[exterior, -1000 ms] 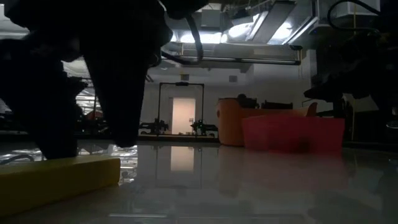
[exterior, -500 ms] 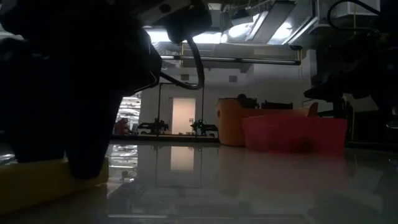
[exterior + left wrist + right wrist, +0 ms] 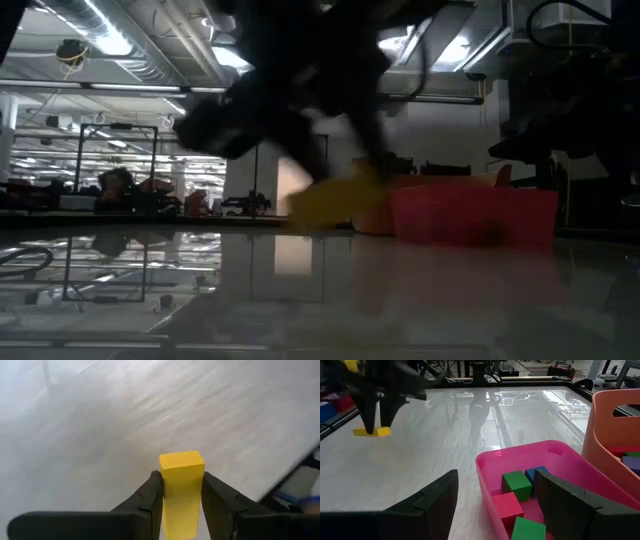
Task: Sort blocks by size
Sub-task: Put the yellow rectangle block into the orange bin
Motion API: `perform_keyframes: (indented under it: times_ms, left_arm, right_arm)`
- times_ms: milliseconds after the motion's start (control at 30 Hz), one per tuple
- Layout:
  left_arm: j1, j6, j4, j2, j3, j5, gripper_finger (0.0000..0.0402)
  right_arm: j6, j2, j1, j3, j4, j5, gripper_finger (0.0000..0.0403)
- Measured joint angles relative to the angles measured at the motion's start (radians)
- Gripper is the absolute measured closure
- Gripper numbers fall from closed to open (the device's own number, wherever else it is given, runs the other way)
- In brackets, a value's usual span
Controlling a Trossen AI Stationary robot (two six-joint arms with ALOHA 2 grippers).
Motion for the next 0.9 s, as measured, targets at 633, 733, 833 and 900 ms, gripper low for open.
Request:
perform_keyframes:
  times_ms: [633,733,833,900]
  left_arm:
    - [0.523,0.879,0.264,-0.005,0.259,-0.165,0.0303]
    - [0.603,0.957,0.342,-0.005,0.259,-0.177,0.0303]
    - [0.661,0.971,0.379,0.0,0.259,-0.173,0.0302]
    - [0.692,0.967,0.387,0.011,0.259,-0.172,0.0302]
  right_arm:
    - [0.0,0.0,0.0,0.0,0.055,0.0,0.0145]
    - [0.0,0.0,0.0,0.0,0.076,0.0,0.0145]
    - [0.0,0.0,0.0,0.0,0.084,0.0,0.0145]
    - [0.0,-0.001,0.0,0.0,0.086,0.0,0.0146]
